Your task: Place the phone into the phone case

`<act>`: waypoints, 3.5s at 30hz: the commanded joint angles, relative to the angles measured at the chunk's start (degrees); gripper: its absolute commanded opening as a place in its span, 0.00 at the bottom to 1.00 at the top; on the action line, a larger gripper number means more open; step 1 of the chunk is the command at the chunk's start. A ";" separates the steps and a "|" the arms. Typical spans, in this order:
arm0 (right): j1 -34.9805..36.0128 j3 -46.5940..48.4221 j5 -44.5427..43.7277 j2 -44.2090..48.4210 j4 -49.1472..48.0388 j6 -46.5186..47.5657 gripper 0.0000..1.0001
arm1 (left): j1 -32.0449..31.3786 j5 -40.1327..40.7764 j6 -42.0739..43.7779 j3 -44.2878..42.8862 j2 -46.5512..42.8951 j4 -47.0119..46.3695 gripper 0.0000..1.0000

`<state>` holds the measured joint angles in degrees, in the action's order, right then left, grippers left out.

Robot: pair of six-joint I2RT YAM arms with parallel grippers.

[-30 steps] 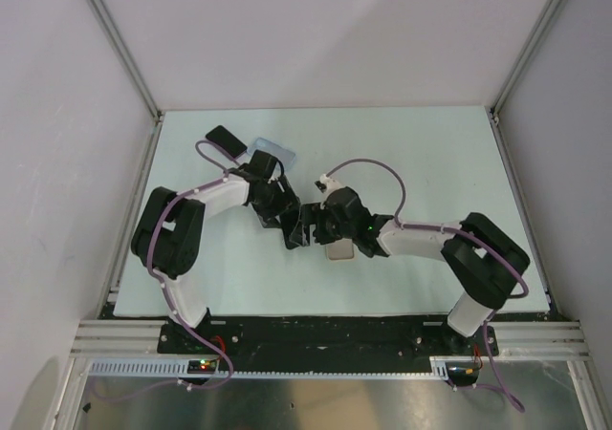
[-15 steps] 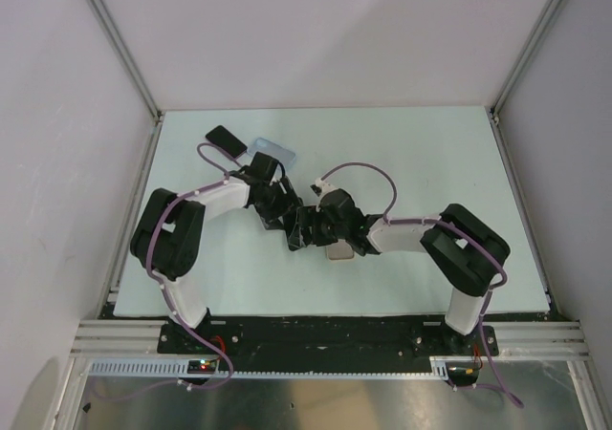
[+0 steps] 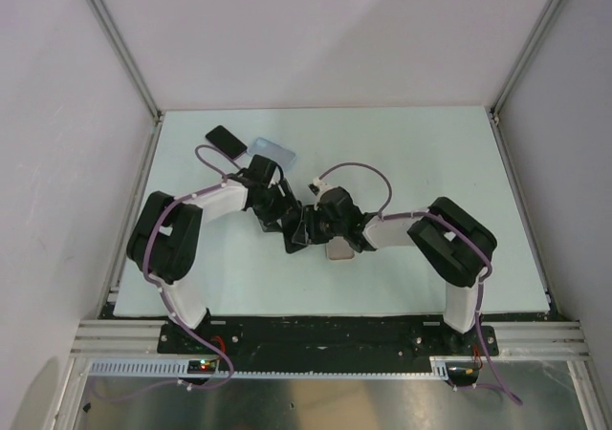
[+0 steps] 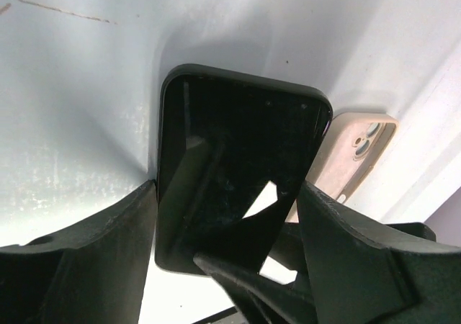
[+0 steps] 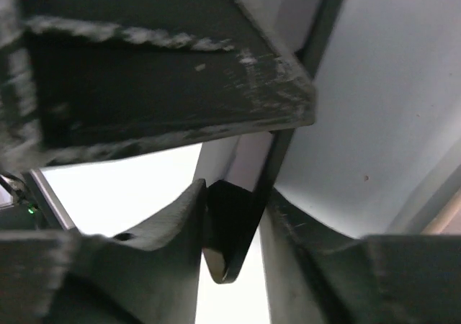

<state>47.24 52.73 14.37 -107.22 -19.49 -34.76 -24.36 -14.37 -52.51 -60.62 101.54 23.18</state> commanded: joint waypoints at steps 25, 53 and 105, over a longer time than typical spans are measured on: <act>-14.75 -3.03 -3.82 31.14 24.27 -4.91 0.00 | 0.04 10.50 19.80 -9.71 -17.19 6.08 0.84; -37.11 -10.10 2.68 60.15 43.14 -2.35 0.00 | -18.70 26.92 15.47 -24.43 15.06 7.70 0.47; -27.37 -7.49 20.67 34.93 27.63 -4.16 0.00 | -13.93 35.48 -6.75 12.58 -24.12 6.49 0.76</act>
<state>20.18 42.02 32.88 -72.62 11.57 -39.97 -38.11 17.61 -70.15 -45.98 82.02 30.70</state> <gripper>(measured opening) 0.112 0.698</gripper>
